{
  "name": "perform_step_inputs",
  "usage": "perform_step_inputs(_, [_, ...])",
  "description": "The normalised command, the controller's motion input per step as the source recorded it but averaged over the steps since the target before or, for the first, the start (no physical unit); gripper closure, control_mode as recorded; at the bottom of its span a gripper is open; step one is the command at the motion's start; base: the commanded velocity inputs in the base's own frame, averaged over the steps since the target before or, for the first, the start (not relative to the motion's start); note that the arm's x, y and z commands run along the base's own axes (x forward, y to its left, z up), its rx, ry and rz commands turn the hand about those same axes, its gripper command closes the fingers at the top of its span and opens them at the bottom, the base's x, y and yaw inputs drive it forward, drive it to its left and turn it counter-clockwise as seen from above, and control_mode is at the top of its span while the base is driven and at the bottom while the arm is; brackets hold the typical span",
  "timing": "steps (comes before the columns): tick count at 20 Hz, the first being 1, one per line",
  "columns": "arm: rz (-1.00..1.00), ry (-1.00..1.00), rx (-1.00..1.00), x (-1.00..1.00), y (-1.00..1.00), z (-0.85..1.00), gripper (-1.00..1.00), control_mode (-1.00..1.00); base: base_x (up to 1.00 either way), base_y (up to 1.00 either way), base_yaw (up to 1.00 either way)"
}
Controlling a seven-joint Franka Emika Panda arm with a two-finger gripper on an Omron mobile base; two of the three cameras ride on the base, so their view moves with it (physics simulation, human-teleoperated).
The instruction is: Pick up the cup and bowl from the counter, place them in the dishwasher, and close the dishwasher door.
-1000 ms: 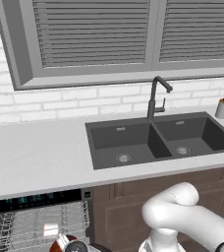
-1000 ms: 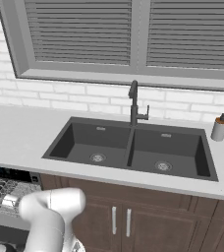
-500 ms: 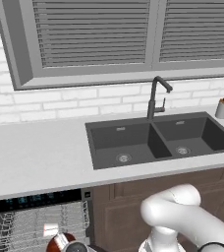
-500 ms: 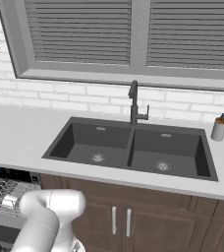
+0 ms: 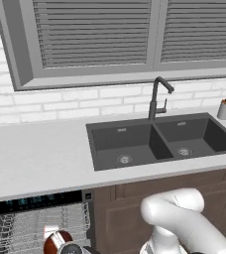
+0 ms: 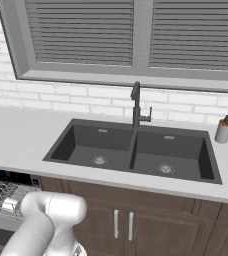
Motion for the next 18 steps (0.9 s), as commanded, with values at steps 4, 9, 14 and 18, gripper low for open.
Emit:
perform_step_inputs(4, [0.00,-0.05,0.00,0.19,0.03,-0.06,1.00,-1.00,0.00,0.00,0.00])
perform_step_inputs(9, [0.00,0.00,0.00,0.12,0.00,-0.07,1.00,-1.00,0.00,0.00,0.00])
perform_step_inputs(14, [0.01,-0.01,0.00,0.25,0.00,-0.37,1.00,-1.00,0.00,0.00,0.00])
perform_step_inputs(18, [0.00,-0.04,0.00,0.33,0.00,-0.39,1.00,-1.00,0.00,0.00,0.00])
